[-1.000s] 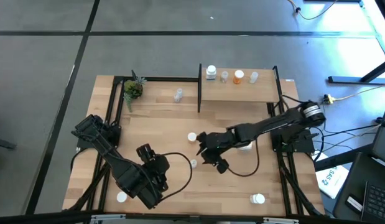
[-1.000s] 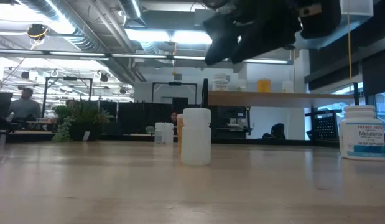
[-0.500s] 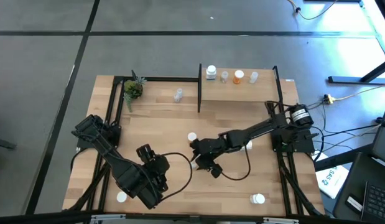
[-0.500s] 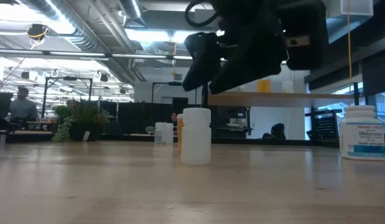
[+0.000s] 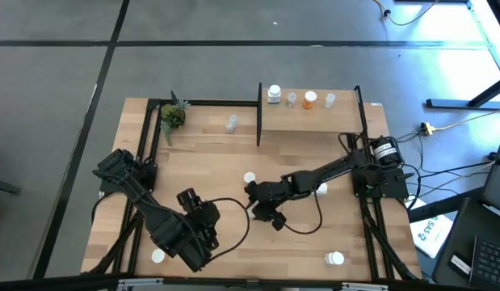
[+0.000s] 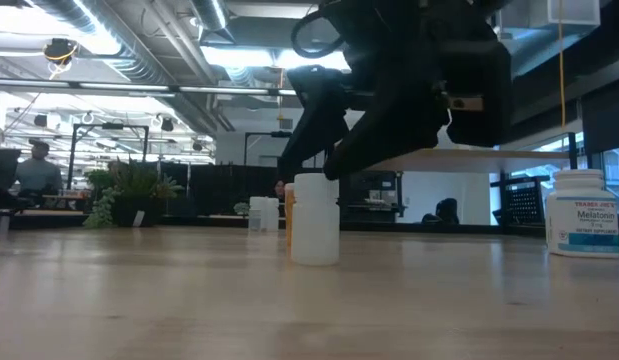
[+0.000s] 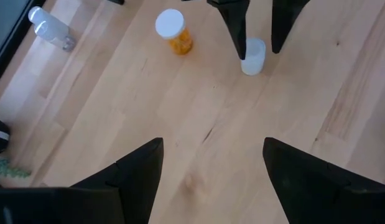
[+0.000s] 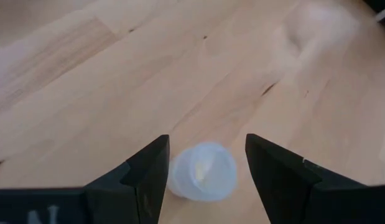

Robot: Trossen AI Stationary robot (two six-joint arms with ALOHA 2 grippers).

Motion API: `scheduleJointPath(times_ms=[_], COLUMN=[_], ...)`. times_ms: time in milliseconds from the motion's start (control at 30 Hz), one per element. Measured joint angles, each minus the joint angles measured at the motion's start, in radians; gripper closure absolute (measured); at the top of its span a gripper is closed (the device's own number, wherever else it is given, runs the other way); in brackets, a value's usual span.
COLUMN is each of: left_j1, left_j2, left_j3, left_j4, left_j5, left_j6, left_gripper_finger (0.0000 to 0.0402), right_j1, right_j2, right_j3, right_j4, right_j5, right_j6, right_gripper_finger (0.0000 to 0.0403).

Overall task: Pick and place medicine bottles onto shelf by color
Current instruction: Put the bottom yellow transparent pill bottle on the shelf aligned with the other yellow transparent pill bottle

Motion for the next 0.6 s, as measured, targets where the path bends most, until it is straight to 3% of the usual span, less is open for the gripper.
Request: scheduleJointPath(times_ms=[600], left_j1=[0.0], left_j2=[0.0], left_j3=[0.0], left_j4=[0.002], left_j5=[0.003], left_j6=[0.0], left_gripper_finger=[0.0132], right_j1=[-0.01], right_j2=[0.036], right_j3=[-0.001], right_j4=[-0.02], right_j5=[-0.001], right_j6=[-0.017], right_gripper_finger=[0.0189])
